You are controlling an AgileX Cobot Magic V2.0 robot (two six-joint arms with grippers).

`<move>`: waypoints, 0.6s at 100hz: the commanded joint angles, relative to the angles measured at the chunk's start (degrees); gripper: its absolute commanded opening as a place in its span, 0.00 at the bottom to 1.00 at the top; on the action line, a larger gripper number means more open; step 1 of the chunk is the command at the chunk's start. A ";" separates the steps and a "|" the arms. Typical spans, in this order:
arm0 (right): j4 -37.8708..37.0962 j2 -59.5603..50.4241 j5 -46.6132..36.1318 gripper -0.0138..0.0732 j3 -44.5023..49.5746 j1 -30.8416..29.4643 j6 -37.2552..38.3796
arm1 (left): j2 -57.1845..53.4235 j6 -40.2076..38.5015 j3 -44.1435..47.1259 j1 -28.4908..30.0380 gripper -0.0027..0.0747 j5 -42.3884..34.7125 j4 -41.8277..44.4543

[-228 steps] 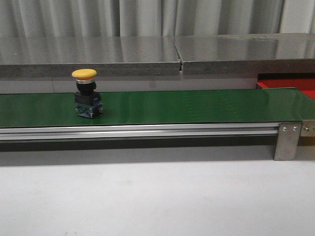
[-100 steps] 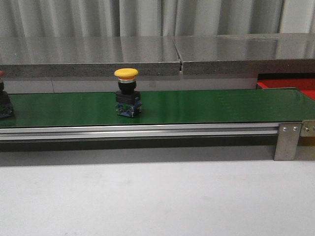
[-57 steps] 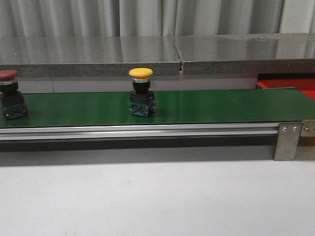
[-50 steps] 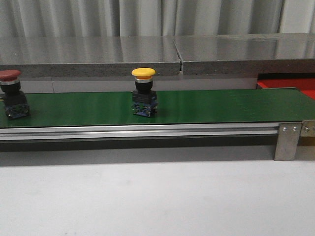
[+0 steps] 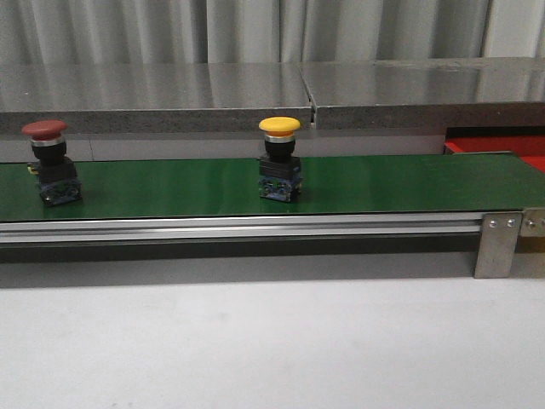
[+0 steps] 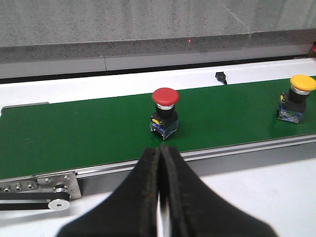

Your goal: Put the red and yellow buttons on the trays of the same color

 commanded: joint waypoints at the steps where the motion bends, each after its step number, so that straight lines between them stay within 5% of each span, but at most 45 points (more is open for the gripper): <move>1: -0.17 3.83 0.00 0.16 -5.09 1.80 -0.25 | 0.37 -0.47 -1.44 -0.47 0.01 -3.85 -1.29; 9: -0.17 7.63 2.67 0.27 -8.00 3.53 -0.29 | 0.37 -0.47 -1.44 -0.47 0.01 -3.85 -1.29; 33: 0.00 19.90 13.56 0.82 -18.44 8.09 -0.99 | 0.37 -0.47 -1.44 -0.47 0.01 -3.85 -1.29; 60: 8.64 31.98 23.83 0.85 -31.06 9.77 -10.78 | 0.37 -0.47 -1.44 -0.47 0.01 -3.85 -1.29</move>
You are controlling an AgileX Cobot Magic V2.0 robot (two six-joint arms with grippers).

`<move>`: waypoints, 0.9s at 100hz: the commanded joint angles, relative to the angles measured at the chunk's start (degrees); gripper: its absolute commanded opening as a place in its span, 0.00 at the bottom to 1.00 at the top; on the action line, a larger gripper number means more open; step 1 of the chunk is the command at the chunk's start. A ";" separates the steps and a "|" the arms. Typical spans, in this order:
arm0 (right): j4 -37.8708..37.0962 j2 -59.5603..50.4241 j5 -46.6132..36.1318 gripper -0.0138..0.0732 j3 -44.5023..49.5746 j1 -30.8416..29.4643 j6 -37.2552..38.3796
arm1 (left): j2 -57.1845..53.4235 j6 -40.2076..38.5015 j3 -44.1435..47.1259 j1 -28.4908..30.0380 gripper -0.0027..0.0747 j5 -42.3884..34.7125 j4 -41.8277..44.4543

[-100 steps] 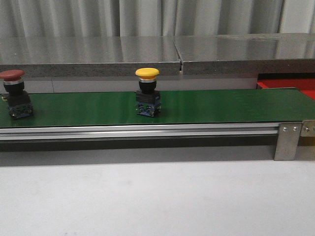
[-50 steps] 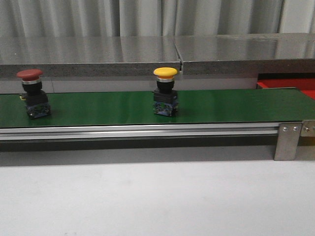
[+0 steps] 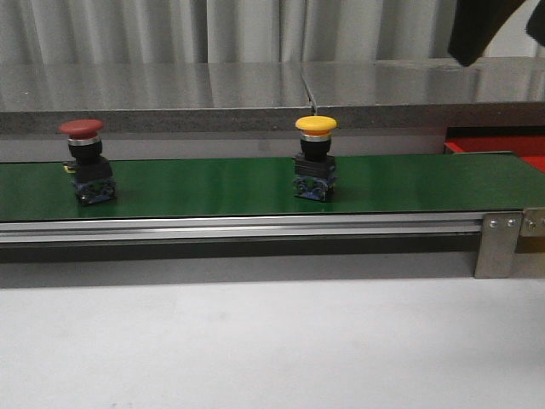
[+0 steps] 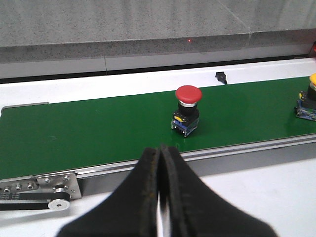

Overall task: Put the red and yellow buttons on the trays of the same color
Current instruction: 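Lower the right gripper onto the yellow button at the belt end, grasp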

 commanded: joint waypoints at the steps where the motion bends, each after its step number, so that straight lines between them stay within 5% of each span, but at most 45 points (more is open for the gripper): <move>1: 3.53 2.00 0.82 0.85 -5.21 0.12 -4.62 | 0.37 -0.47 -1.44 -0.47 0.01 -3.85 -1.29; 41: 11.07 15.23 7.02 0.85 -15.29 0.12 -13.17 | 0.37 -0.47 -1.44 -0.47 0.01 -3.85 -1.29; 79: 12.28 19.93 -2.37 0.85 -15.38 0.12 -14.39 | 0.37 -0.47 -1.44 -0.47 0.01 -3.85 -1.29; 90: 12.17 20.29 -5.06 0.76 -15.38 0.00 -14.39 | 0.37 -0.47 -1.44 -0.47 0.01 -3.85 -1.29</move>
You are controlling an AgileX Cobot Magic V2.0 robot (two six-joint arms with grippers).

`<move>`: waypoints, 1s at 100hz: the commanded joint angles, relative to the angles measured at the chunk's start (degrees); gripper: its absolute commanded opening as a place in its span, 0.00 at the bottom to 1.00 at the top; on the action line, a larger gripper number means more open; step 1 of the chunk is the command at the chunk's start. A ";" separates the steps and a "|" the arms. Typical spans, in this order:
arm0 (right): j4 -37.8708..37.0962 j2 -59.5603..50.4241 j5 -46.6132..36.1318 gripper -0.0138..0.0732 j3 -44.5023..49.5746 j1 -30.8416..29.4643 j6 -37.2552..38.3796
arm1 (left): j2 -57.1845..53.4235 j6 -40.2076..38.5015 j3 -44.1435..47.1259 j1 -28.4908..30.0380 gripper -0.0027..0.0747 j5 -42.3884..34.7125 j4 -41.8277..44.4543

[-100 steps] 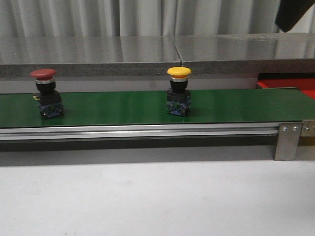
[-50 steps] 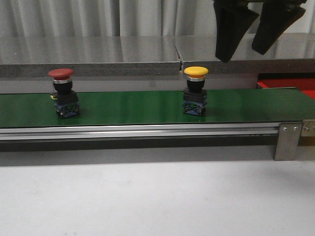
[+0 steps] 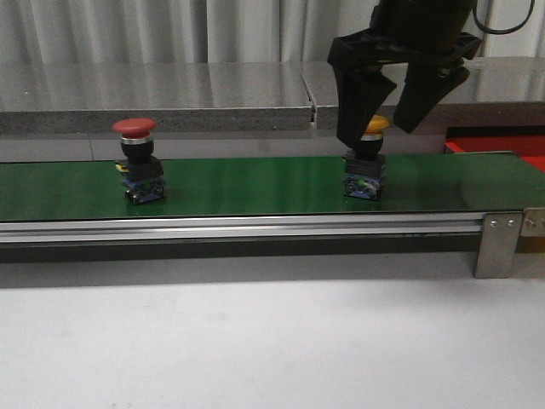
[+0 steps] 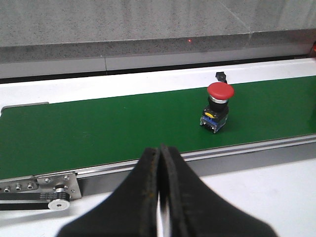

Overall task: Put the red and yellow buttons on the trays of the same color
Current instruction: 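Lower the right gripper onto the yellow button at the belt end, grasp, then move the yellow button into the yellow tray and open the right gripper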

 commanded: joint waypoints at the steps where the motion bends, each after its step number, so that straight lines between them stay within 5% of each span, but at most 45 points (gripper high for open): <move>1: 0.52 -2.50 -4.24 0.75 -1.86 -0.22 -0.84 | 0.37 -0.47 -1.44 -0.47 0.01 -3.85 -1.29; 26: 0.38 -2.12 -4.63 0.49 -1.86 -0.47 -0.78 | 0.37 -0.47 -1.44 -0.47 0.01 -3.85 -1.29; 62: 0.45 -5.98 -4.56 0.48 -1.46 -3.15 4.74 | 0.37 -0.47 -1.44 -0.47 0.01 -3.85 -1.29; 100: 0.45 -14.63 -4.55 0.48 7.22 -17.17 8.48 | 0.37 -0.47 -1.44 -0.47 0.01 -3.85 -1.29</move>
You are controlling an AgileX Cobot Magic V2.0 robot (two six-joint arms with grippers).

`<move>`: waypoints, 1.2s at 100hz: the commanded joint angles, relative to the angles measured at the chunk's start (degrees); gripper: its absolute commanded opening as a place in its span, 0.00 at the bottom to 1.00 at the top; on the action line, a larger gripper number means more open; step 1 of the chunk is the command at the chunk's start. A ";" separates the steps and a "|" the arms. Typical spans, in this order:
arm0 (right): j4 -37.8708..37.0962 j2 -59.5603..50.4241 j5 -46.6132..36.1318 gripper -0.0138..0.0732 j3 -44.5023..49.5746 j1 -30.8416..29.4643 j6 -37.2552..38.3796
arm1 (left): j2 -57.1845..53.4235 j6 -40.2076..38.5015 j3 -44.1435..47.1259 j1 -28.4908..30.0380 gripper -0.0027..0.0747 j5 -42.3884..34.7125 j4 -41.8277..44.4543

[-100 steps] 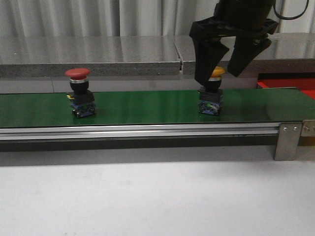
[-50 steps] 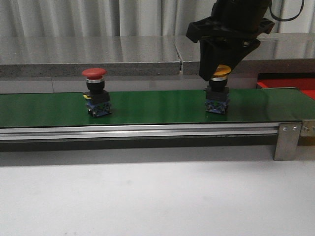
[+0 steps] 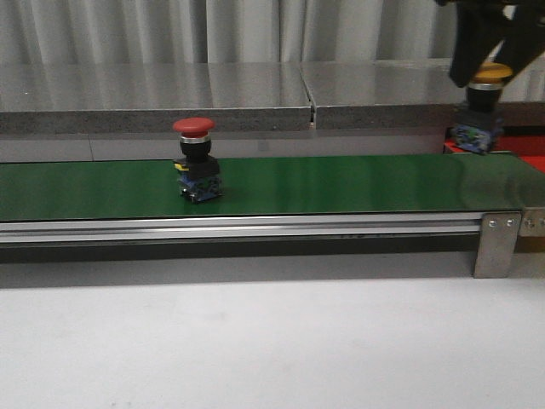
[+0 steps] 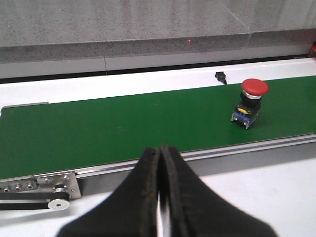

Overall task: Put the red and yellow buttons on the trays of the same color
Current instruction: 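Move the yellow button into the yellow tray and open the right gripper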

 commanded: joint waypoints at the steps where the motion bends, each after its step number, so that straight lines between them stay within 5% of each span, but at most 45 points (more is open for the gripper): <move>1: 0.18 -4.27 -1.93 0.48 0.96 -3.57 0.65 | 0.37 -0.47 -1.44 -0.47 0.01 -3.85 -1.29; 44: 0.18 -4.04 -4.14 0.48 6.81 -18.08 2.59 | 0.37 -0.47 -1.44 -0.47 0.01 -3.85 -1.29; 89: 0.32 3.72 -7.75 0.48 7.07 -21.83 2.69 | 0.37 -0.47 -1.44 -0.47 0.01 -3.85 -1.29; 120: 0.60 5.16 -8.23 0.81 7.07 -21.83 2.69 | 0.37 -0.47 -1.44 -0.47 0.01 -3.85 -1.29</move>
